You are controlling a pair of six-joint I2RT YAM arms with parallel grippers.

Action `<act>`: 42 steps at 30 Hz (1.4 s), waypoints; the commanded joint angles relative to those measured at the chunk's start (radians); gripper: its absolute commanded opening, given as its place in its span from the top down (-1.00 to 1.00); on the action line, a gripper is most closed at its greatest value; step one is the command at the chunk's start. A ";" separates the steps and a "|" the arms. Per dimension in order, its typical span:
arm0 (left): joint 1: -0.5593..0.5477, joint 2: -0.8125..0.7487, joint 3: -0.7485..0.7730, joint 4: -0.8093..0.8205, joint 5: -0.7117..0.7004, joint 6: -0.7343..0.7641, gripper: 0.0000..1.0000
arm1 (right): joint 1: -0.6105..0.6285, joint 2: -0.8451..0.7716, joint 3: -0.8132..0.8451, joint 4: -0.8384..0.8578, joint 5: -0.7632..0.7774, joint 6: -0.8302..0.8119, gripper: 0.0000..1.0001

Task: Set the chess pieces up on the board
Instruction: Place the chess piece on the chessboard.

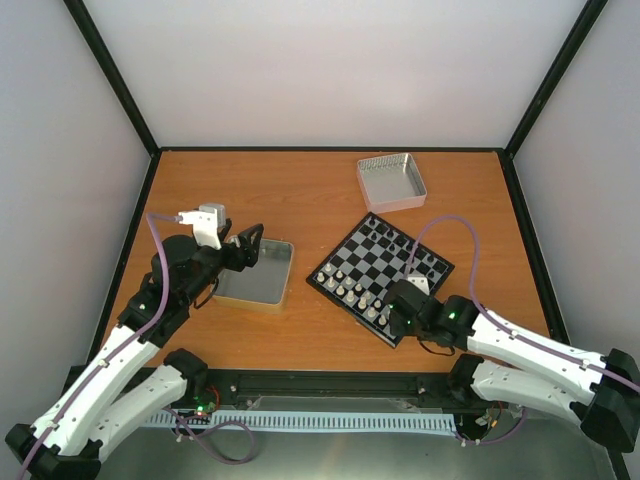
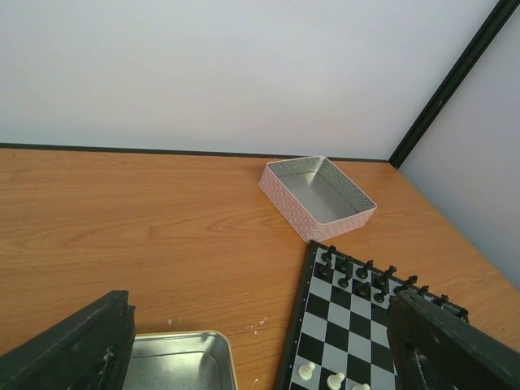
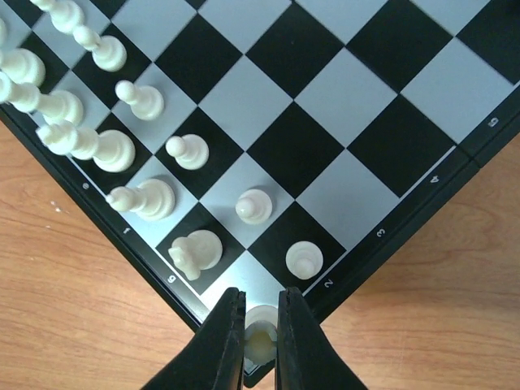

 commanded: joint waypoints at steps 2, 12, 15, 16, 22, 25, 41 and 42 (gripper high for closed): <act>-0.005 -0.003 0.013 0.002 -0.008 0.017 -0.72 | 0.020 0.024 -0.033 0.065 -0.009 0.018 0.94; -0.004 0.009 0.015 0.008 -0.004 0.019 -0.73 | 0.026 0.046 -0.083 0.130 -0.063 0.007 0.92; -0.004 0.016 0.015 0.010 -0.002 0.020 -0.73 | 0.026 0.051 -0.090 0.137 -0.055 0.011 0.91; -0.004 0.019 0.016 0.011 -0.001 0.020 -0.73 | 0.026 0.052 -0.092 0.139 -0.050 0.008 0.91; -0.005 0.027 0.016 0.011 0.004 0.022 -0.73 | 0.026 0.057 -0.099 0.158 -0.021 0.003 0.90; -0.005 0.026 0.017 0.011 0.004 0.022 -0.73 | 0.026 0.067 -0.100 0.163 -0.006 0.005 0.90; -0.004 0.031 0.020 0.009 0.039 0.023 -0.73 | 0.026 0.035 -0.110 0.148 -0.007 0.015 0.61; -0.004 0.031 0.021 0.007 0.039 0.022 -0.73 | 0.026 0.033 -0.111 0.149 -0.007 0.017 0.60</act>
